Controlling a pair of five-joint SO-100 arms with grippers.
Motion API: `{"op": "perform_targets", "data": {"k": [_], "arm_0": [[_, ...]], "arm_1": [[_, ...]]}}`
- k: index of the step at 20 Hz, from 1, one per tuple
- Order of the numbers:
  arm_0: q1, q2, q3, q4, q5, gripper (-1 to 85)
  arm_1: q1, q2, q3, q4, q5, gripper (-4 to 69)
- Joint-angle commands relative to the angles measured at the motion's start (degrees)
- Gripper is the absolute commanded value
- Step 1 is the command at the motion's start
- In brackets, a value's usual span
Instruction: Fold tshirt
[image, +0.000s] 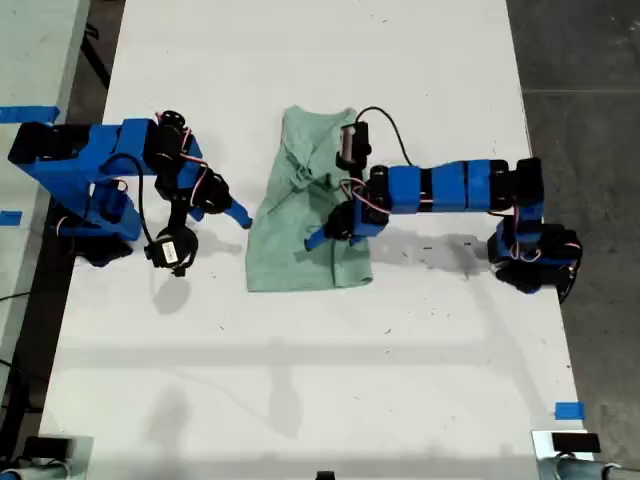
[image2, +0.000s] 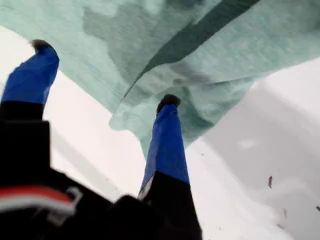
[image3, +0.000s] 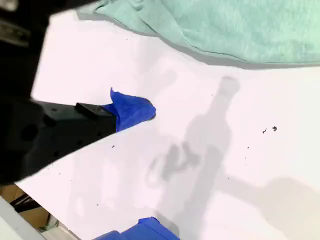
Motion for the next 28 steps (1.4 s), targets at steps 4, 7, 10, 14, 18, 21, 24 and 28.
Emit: {"op": "perform_targets", "data": {"k": [4,7,10,14,18,21,24,28], "arm_0": [[1.85,2.29,-0.44,-1.85,-0.53,30.7],[2.29,1.85,-0.44,-2.81,-0.62,30.7],[1.76,0.0,0.44,-3.78,-0.7,31.2],[0.18,-4.66,7.47,-15.21,-0.09,32.0],[-1.32,-10.2,19.25,-29.62,-0.44,32.1],[-2.29,-14.59,21.97,-35.86,-0.53,32.0],[-3.25,-19.78,21.53,-39.81,-0.09,25.1],[-3.52,-24.7,20.21,-44.03,-0.62,0.1]], "arm_1": [[-0.7,20.39,-5.54,12.13,-1.23,30.2],[-0.53,26.02,0.18,12.83,-0.53,29.8],[-0.44,28.83,4.39,12.13,0.26,29.8],[-0.7,29.09,5.19,11.87,0.44,29.8],[-1.23,29.79,6.42,11.78,0.62,29.8],[-1.41,31.2,8.53,11.07,0.79,29.8],[-1.41,32.26,10.81,9.76,0.88,29.6],[-1.41,33.49,13.54,8.53,1.14,29.4]]}}
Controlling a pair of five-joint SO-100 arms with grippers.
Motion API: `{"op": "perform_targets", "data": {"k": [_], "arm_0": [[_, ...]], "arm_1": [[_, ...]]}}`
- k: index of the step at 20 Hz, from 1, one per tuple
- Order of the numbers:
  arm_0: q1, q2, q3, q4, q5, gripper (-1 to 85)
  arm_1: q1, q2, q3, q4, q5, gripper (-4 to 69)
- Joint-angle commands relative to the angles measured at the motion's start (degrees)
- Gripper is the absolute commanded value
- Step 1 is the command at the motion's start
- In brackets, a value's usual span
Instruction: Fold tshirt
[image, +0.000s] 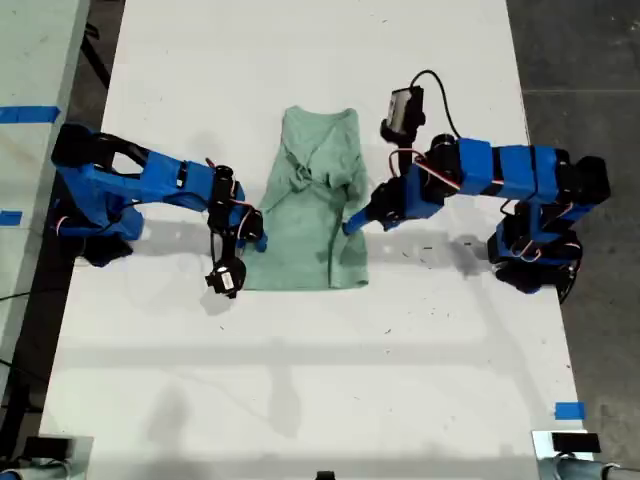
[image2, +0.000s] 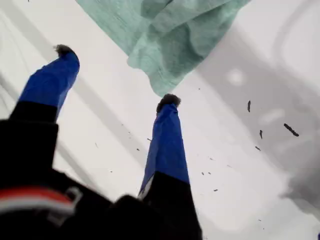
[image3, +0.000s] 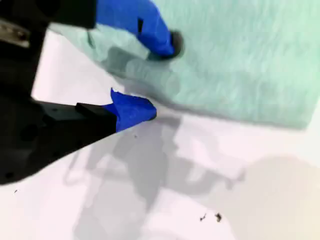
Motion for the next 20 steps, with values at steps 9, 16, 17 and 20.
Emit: {"op": "perform_targets", "data": {"k": [9,16,17,20], "arm_0": [[-2.11,0.26,-15.12,18.54,-2.11,0.0],[-3.08,-17.67,-57.13,36.47,4.48,0.0],[-2.72,-21.88,-62.4,36.21,5.63,0.0],[-1.67,-26.28,-64.6,29.36,7.82,0.0]], "arm_1": [[-0.88,7.03,3.78,-4.39,0.79,28.2],[-1.05,11.69,8.79,-6.5,1.76,26.7],[-1.14,12.48,9.49,-6.68,1.93,26.5],[-1.23,14.68,11.51,-7.29,2.46,25.4]]}}
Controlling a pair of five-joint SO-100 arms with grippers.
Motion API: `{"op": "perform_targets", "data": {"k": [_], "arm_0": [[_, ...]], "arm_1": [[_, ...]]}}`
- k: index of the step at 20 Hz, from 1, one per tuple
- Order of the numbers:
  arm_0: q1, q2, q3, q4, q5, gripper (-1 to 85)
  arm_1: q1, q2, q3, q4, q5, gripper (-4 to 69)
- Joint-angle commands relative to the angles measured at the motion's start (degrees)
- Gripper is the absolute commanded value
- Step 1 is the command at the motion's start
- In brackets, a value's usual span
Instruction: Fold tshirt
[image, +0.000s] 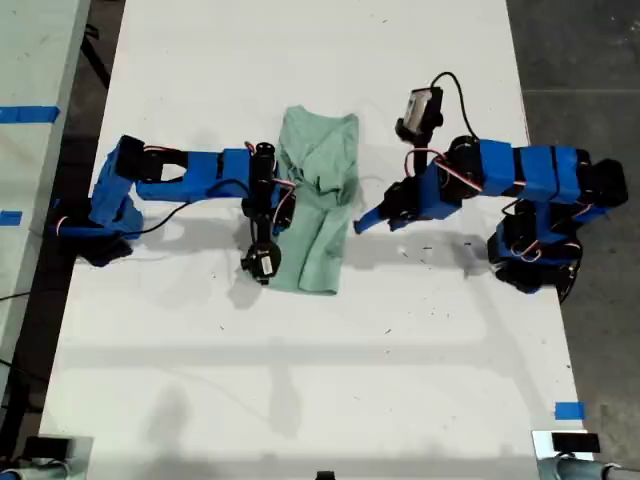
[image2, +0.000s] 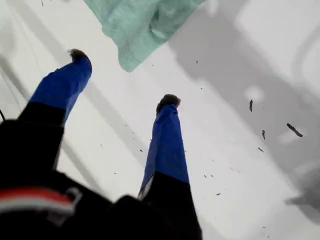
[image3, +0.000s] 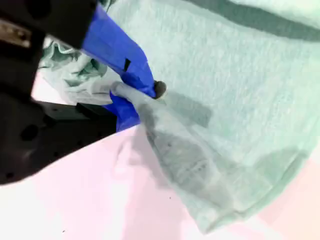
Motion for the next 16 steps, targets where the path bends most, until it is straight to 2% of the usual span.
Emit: {"op": "perform_targets", "data": {"k": [1,4,5,6,7,10,14,16], "arm_0": [[0.7,-1.67,-4.66,-7.12,2.37,0.0],[0.62,-5.54,-4.39,-12.74,2.99,1.1],[0.26,-7.29,-4.04,-15.47,4.83,5.2],[-0.09,-9.49,-4.22,-17.84,6.5,22.1],[-0.26,-10.99,-4.66,-17.58,6.33,30.0],[0.0,-7.38,-3.78,-10.11,3.87,31.7],[0.62,4.66,-2.99,6.59,2.64,31.2],[1.41,12.83,-0.79,12.3,2.64,31.6]], "arm_1": [[-1.05,3.96,0.53,-2.46,0.7,25.0],[-0.97,3.78,0.88,-3.69,0.53,24.5],[-0.97,3.69,0.97,-3.87,0.53,24.4],[-0.97,3.69,1.05,-3.96,0.62,24.3],[-1.05,3.69,1.05,-3.96,0.7,24.2],[-1.67,3.78,1.41,-3.78,1.49,24.2],[-1.76,3.78,2.11,-4.04,1.49,24.2],[-2.02,3.87,1.76,-3.6,1.49,24.2]]}}
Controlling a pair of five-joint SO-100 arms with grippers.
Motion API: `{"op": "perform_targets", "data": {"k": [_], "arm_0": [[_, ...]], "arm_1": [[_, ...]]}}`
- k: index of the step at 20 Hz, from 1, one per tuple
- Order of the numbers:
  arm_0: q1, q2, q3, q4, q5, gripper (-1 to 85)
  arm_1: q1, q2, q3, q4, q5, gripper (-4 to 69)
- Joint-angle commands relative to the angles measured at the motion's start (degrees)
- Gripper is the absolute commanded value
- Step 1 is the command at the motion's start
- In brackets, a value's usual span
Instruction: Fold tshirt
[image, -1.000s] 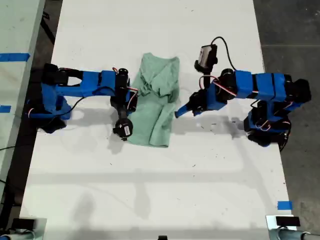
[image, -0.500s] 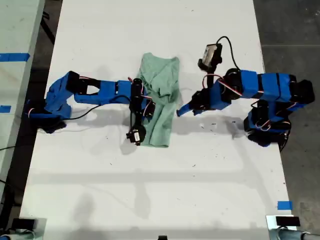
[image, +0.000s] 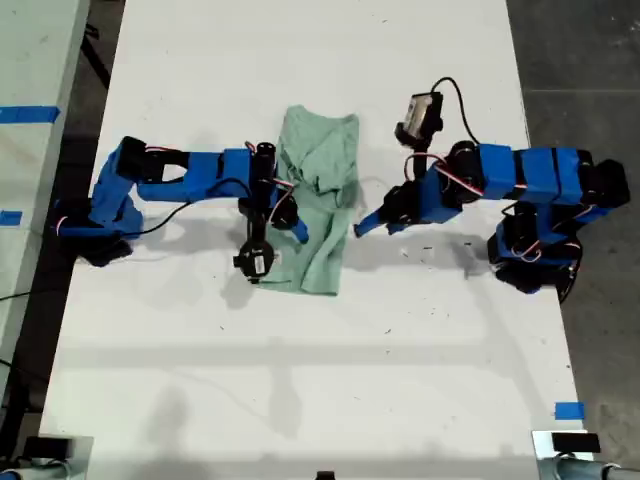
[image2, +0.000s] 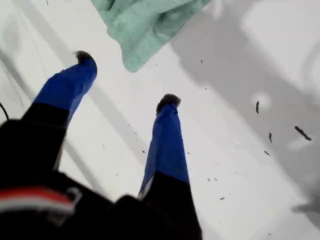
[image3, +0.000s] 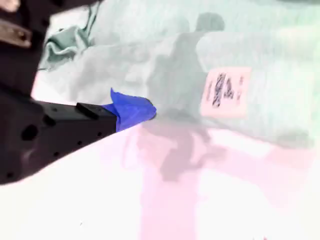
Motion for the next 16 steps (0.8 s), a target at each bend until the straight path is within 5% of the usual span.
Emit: {"op": "perform_targets", "data": {"k": [1,5,10,16], "arm_0": [[1.85,14.68,1.49,8.09,-0.79,31.7],[5.63,26.19,10.55,14.59,-6.33,32.3],[14.41,46.67,41.84,1.67,-19.6,32.7],[23.2,55.63,56.78,-3.96,-32.34,32.8]], "arm_1": [[-1.32,3.08,-0.97,-0.26,0.7,24.3],[-3.43,4.31,-0.97,2.55,2.37,24.5],[-9.4,6.59,0.97,4.66,6.59,27.1],[-16.79,6.68,2.81,6.5,13.1,30.2]]}}
